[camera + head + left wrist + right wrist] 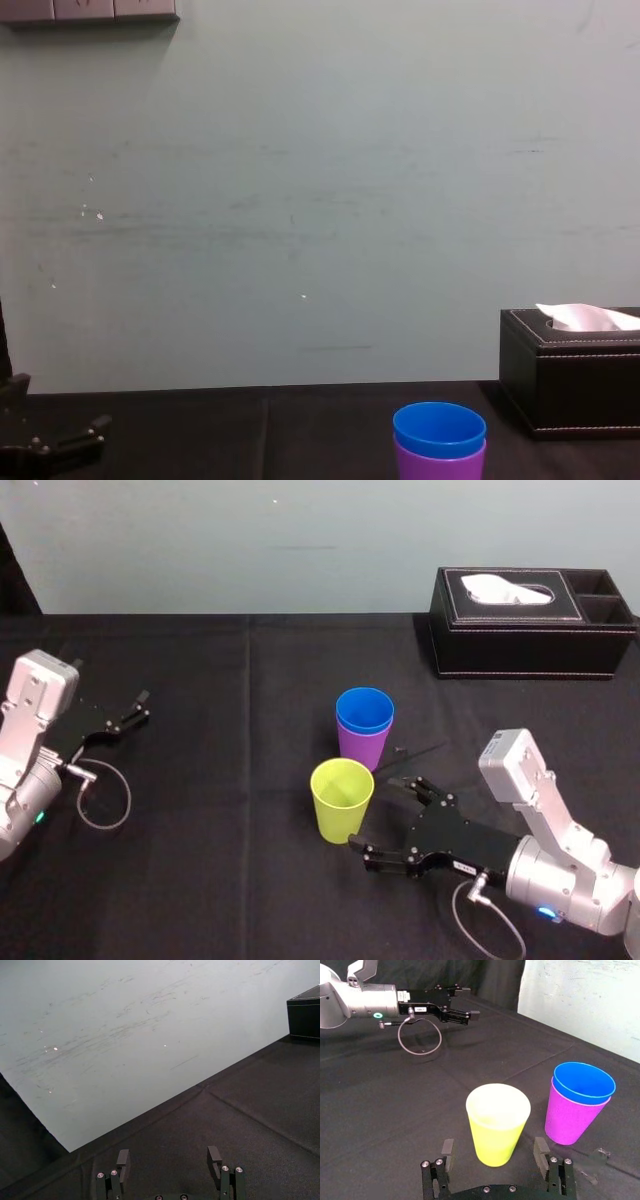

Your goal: Stack the three plastic cups sequentially using one hand.

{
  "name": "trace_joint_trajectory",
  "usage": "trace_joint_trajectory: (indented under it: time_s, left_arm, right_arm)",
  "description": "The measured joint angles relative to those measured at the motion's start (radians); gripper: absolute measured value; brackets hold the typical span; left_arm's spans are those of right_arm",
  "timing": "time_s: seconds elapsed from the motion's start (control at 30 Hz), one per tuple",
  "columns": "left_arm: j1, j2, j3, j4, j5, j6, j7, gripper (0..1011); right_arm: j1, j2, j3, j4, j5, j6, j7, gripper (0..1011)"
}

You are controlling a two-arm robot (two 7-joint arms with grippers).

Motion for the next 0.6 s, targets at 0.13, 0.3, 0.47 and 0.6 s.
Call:
trace_joint_trajectory:
  time_s: [0.13, 0.3, 0.47, 0.6]
  left_arm:
    - [0.000, 0.000, 0.000, 0.000, 0.000, 0.000, 0.000, 1011]
    - [0.000, 0.000, 0.000, 0.000, 0.000, 0.000, 0.000, 1011]
    - [0.000, 0.000, 0.000, 0.000, 0.000, 0.000, 0.000, 1011]
    - [0.000, 0.000, 0.000, 0.000, 0.000, 0.000, 0.000, 1011]
  right_arm:
    - [0.009, -0.013, -0.002, 0.013, 0.001, 0.003, 0.000, 1003]
    - [0.024, -0.035, -0.007, 0.041, 0.011, 0.006, 0.003, 1003]
    - [0.042, -0.052, -0.018, 0.068, 0.017, 0.008, 0.009, 1003]
    - [0.054, -0.061, -0.027, 0.082, 0.019, 0.008, 0.013, 1003]
